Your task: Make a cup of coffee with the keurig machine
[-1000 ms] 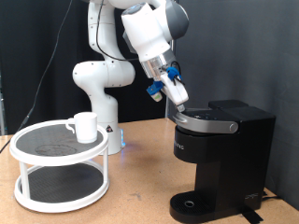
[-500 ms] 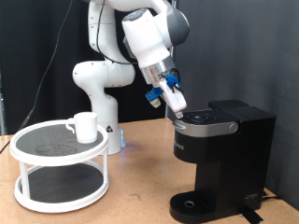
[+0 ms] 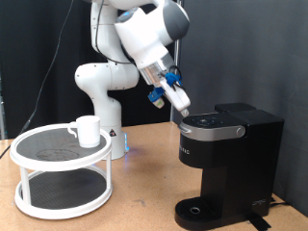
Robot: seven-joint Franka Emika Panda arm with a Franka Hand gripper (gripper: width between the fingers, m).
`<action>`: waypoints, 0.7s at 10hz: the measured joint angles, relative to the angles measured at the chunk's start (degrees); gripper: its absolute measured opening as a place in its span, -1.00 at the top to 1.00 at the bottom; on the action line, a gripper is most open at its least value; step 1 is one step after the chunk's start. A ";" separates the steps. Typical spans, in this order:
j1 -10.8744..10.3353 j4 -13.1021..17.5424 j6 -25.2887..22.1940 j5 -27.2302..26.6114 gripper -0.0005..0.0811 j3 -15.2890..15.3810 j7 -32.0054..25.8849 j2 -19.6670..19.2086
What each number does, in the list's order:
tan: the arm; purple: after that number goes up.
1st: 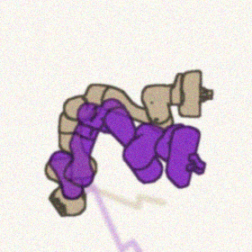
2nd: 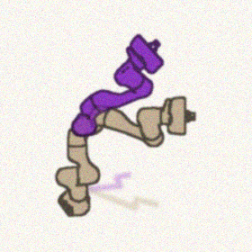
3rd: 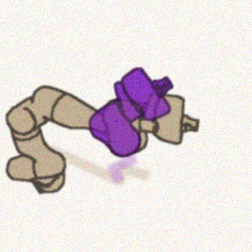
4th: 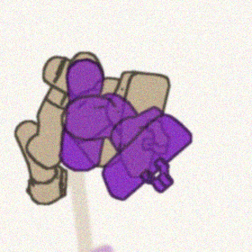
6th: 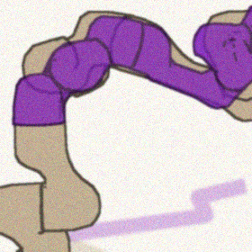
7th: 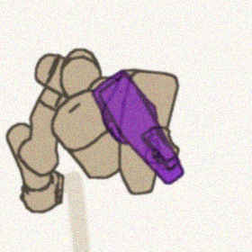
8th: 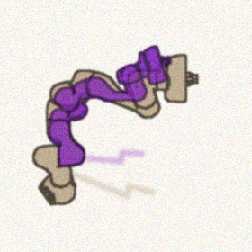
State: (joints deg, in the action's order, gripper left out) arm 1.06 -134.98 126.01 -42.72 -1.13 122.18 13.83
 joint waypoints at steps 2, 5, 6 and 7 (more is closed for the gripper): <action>-0.01 1.71 -5.30 -0.78 0.99 -1.89 -0.82 1.59; 0.02 0.45 -6.13 -1.20 0.99 -2.32 -1.20 1.95; 0.06 -0.83 -7.00 -2.27 0.99 -3.13 -1.77 3.14; 0.28 -2.53 -7.07 -3.21 0.99 -3.83 -2.01 4.93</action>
State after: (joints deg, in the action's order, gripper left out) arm 1.34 -137.51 118.94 -45.93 -4.95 120.17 18.76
